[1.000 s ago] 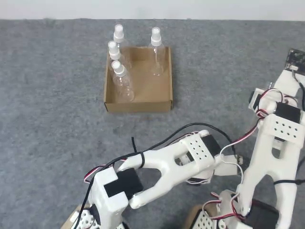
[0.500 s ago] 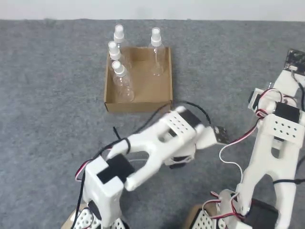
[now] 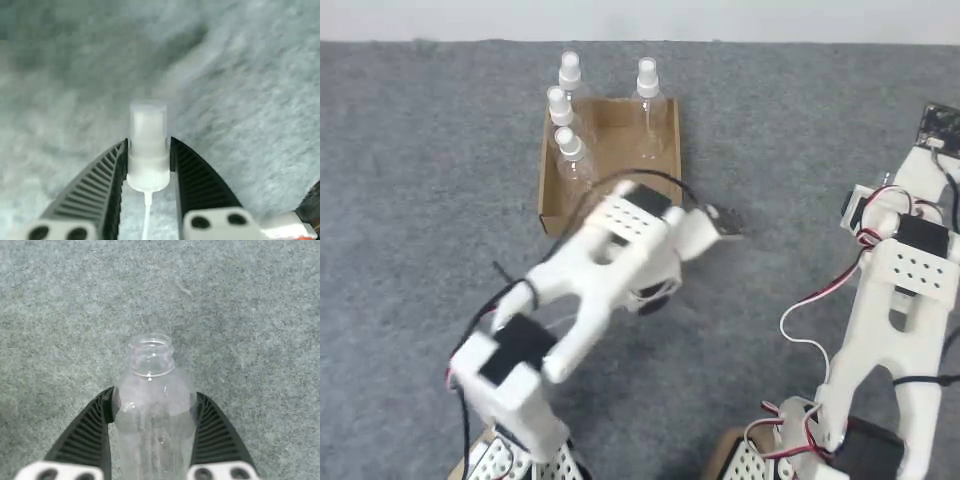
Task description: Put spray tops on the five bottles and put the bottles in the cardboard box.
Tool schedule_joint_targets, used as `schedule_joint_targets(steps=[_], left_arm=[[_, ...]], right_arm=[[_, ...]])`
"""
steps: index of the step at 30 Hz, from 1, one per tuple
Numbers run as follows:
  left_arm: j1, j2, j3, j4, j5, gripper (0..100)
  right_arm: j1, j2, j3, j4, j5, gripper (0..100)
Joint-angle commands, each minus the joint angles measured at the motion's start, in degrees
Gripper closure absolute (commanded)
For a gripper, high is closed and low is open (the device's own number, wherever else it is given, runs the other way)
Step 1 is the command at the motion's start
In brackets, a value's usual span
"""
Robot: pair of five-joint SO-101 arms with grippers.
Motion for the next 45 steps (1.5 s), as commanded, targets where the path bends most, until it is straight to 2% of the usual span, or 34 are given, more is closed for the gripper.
schedule_joint_targets(steps=[1,8,12,15,20,31,35,38,41,45], left_arm=[[-3.60,-11.16,4.44,0.53,-1.93,97],[-11.34,-17.67,15.60,-8.44,-2.73,95],[-13.36,-18.02,20.18,-10.55,-7.30,95],[-14.24,-18.02,22.64,-12.75,-8.18,95],[-14.42,-17.93,24.92,-13.45,-8.26,82],[-13.80,-17.58,25.01,-13.45,-8.26,84],[-13.10,-12.48,25.10,-16.18,-8.18,84],[-13.01,-7.47,24.31,-18.02,-8.18,90],[-13.01,-7.21,22.20,-16.26,-8.26,99],[-12.92,-10.90,21.67,-13.36,-8.26,99]], right_arm=[[-0.57,-2.95,-2.20,-1.36,-0.35,98.9],[-0.84,-2.95,-2.20,-1.27,-0.35,98.9],[-0.84,-2.95,-2.20,-1.19,-0.35,98.9],[-0.84,-2.95,-2.20,-1.19,-0.35,98.9],[-1.98,-2.95,-1.41,-1.36,-0.35,98.9],[-2.42,-3.47,-1.14,-1.36,-0.09,98.9],[-2.42,-3.47,-1.14,-1.36,-0.09,98.9],[-2.42,-3.47,-1.05,-1.36,-0.09,98.9],[-2.33,-3.47,-1.05,-1.36,-0.09,98.9],[-2.42,-3.47,-1.05,-1.36,-0.09,98.9]])
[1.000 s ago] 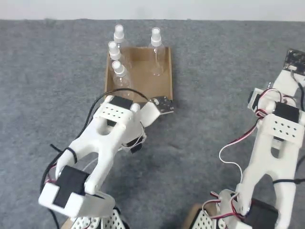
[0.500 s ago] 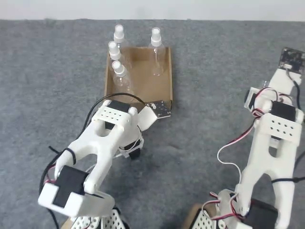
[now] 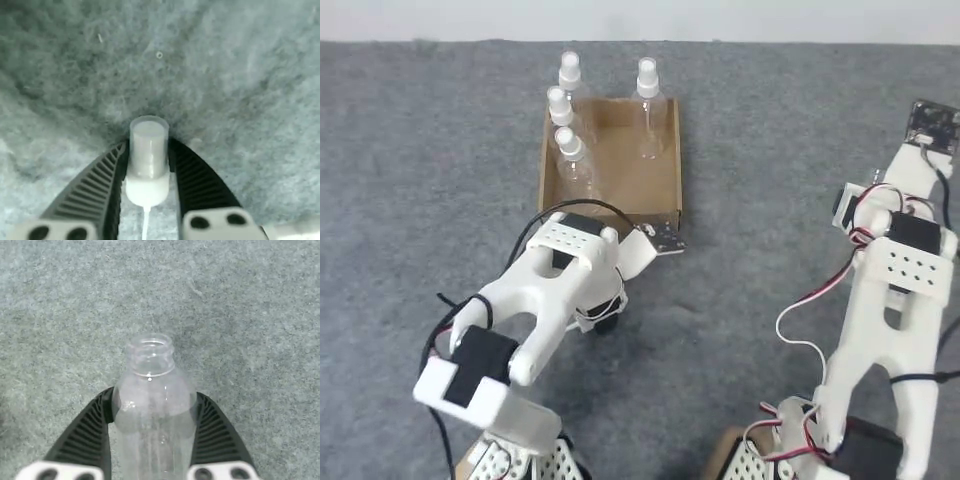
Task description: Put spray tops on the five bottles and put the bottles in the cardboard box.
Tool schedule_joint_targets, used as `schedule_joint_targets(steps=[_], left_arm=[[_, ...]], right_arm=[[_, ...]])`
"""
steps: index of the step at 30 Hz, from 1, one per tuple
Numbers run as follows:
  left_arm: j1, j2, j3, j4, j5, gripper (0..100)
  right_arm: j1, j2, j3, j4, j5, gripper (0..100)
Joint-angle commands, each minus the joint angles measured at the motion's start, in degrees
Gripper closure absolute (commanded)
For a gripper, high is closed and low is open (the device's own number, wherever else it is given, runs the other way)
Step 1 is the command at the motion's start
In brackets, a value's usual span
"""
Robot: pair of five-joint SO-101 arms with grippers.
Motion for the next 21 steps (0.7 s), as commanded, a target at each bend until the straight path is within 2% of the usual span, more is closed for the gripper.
schedule_joint_targets(steps=[1,11,16,21], left_arm=[[0.09,-5.19,-2.33,2.90,-0.35,99],[0.09,-23.65,-1.98,10.90,0.09,99],[0.26,-29.98,1.71,8.97,4.22,99],[0.26,-35.69,5.05,7.38,4.92,99]], right_arm=[[-0.40,-3.47,-1.05,-1.36,-0.09,98.9],[-0.40,-3.56,-1.05,-1.10,-0.09,98.9],[-0.31,-3.56,-1.05,-0.92,-0.09,99.0],[-0.66,-3.56,-1.05,-0.22,-0.26,99.1]])
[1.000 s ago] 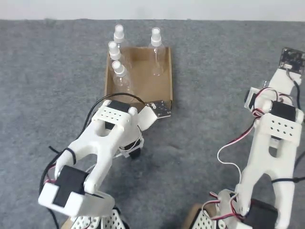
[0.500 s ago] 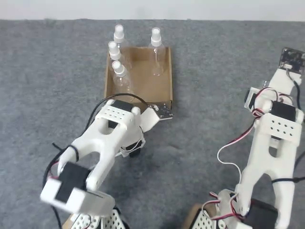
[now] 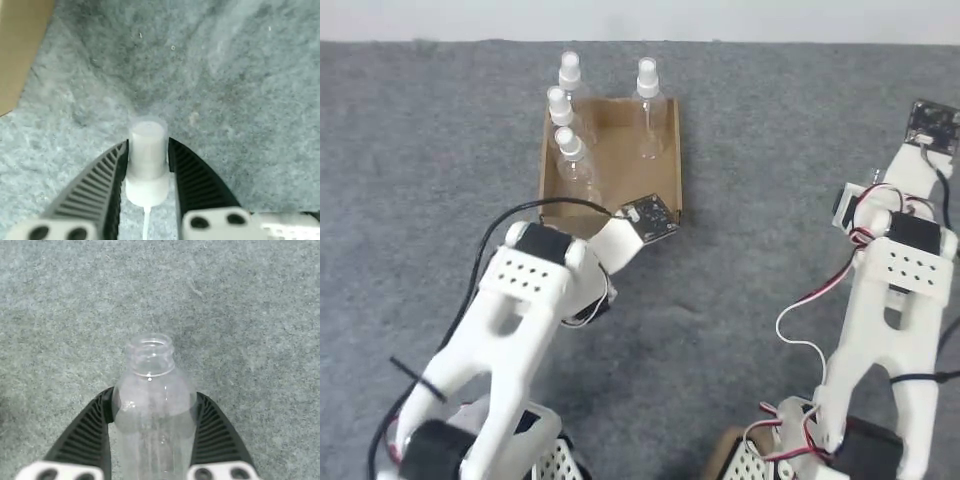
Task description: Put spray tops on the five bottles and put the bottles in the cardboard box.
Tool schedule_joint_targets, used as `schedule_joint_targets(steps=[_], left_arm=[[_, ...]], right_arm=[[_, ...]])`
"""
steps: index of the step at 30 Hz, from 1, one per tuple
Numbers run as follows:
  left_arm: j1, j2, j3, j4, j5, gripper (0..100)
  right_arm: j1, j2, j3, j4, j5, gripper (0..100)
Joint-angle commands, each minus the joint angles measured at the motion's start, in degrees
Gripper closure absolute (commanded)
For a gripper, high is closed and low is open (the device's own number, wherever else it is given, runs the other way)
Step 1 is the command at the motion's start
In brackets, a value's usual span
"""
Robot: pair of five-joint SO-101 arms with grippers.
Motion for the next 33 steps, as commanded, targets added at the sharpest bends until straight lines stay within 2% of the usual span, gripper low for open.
schedule_joint_targets(steps=[1,7,16,22,30,33], left_arm=[[0.09,-7.65,1.10,-1.76,0.97,99],[0.18,-13.63,4.00,-4.66,5.36,99],[-0.18,-24.79,9.36,-4.92,5.63,99],[-0.18,-35.16,12.00,-4.92,16.00,99],[-0.18,-43.60,13.14,-4.92,17.93,99],[0.09,-45.45,13.14,-4.92,24.00,99]], right_arm=[[-0.66,-3.56,-1.41,0.57,-0.26,99.1],[-0.92,-6.37,-0.97,1.63,-0.35,99.1],[-4.53,-11.47,0.97,3.74,-0.09,99.1],[-6.37,-17.19,3.87,3.56,-0.09,99.0],[-10.24,-23.52,8.09,3.47,0.09,99.0],[-11.03,-25.89,9.93,2.24,0.09,99.1]])
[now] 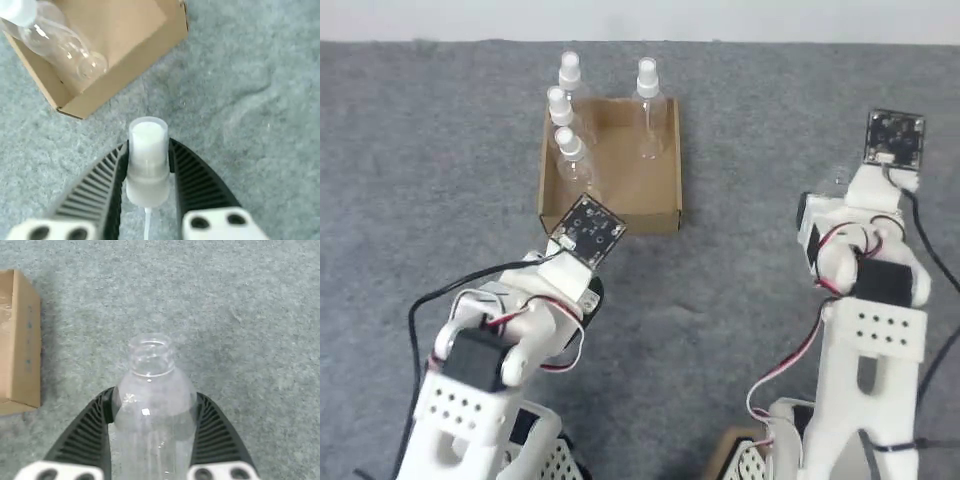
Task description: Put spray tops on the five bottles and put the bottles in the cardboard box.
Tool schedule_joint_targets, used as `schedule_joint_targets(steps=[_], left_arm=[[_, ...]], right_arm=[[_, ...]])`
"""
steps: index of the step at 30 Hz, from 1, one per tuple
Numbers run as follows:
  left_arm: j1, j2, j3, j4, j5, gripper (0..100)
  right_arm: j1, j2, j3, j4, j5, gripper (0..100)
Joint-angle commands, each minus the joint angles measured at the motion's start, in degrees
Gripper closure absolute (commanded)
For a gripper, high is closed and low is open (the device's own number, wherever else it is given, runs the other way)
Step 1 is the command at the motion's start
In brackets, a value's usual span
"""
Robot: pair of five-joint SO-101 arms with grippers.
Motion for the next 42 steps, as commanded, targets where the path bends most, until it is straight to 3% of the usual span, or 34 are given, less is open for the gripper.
schedule_joint_targets(steps=[1,12,25,32,38,42], left_arm=[[0.09,-4.22,-0.31,-1.41,8.26,99],[-0.18,-18.46,-0.04,-2.73,20.48,99],[-0.26,-38.15,11.82,-20.75,32.00,99],[-0.26,-38.51,12.00,-30.51,36.75,99],[0.09,-38.51,12.18,-41.67,37.19,99],[0.09,-38.59,12.53,-43.16,37.19,99]], right_arm=[[-1.54,-4.97,1.67,-2.15,0.09,99.1],[-8.22,-14.81,11.96,-9.36,0.09,99.0],[-13.85,-28.97,20.31,-11.65,0.09,98.9],[-16.57,-32.75,30.42,-24.48,0.09,99.1],[-16.75,-36.09,32.44,-26.15,0.00,99.1],[-16.75,-38.02,33.41,-26.15,0.00,99.1]])
